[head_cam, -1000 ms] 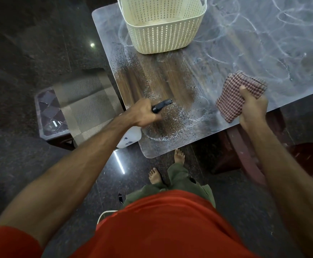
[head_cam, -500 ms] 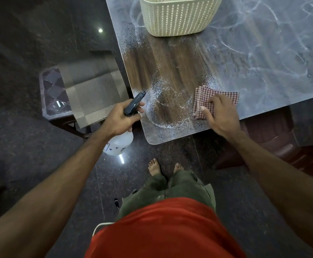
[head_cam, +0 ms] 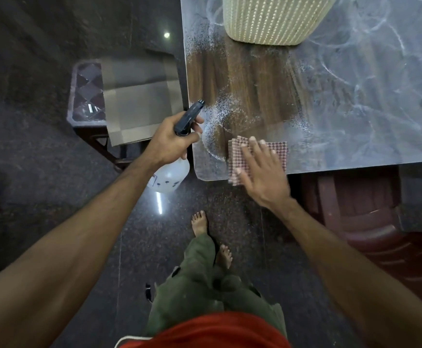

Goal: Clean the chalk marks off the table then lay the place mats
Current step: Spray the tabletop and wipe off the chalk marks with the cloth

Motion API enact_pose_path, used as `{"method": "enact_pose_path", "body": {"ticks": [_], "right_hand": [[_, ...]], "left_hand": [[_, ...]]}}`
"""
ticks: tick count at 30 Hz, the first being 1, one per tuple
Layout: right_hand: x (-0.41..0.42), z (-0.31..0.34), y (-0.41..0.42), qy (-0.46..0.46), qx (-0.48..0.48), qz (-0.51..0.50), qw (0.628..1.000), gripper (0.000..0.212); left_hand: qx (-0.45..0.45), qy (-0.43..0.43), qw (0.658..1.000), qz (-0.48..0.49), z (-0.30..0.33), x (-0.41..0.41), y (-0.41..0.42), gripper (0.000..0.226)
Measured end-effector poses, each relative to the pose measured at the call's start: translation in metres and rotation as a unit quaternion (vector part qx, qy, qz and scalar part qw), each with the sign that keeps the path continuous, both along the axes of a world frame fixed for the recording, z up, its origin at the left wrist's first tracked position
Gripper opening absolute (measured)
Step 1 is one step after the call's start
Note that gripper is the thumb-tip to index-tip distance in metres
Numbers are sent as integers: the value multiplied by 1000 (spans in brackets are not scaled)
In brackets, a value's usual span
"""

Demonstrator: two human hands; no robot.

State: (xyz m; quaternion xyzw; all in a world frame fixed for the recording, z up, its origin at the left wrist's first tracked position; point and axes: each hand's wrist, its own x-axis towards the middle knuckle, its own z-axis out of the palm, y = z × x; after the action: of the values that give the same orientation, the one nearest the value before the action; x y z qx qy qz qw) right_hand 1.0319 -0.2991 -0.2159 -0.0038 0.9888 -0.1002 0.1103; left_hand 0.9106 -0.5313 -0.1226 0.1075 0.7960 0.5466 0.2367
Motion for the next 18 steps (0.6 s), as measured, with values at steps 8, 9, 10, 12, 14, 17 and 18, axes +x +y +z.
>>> {"method": "enact_pose_path", "body": {"ticks": [8,9,10,12,14,17,18], "right_hand": [[-52,-2,40,14,21,-150,988,75],[-57,-3,22,11,16,-128,992,75],[-58,-4,1,9,12,-100,995,73],[-46,-5,-38,10,10,-42,999,70],[-21,-5,-58,16,8,3,1000,68],[-8,-3,-37,9,4,38,999,70],[-13,-3,-23,1,10,26,1000,72]], "left_hand": [[30,9,999,30,-9,15,-7,24],[29,9,999,34,-10,14,-8,24],[27,9,999,37,-10,13,-8,25],[18,12,999,41,-10,10,-9,25],[8,17,999,45,-7,4,-11,23],[6,17,999,46,-5,-4,-15,21],[6,16,999,46,-6,-6,-17,21]]}}
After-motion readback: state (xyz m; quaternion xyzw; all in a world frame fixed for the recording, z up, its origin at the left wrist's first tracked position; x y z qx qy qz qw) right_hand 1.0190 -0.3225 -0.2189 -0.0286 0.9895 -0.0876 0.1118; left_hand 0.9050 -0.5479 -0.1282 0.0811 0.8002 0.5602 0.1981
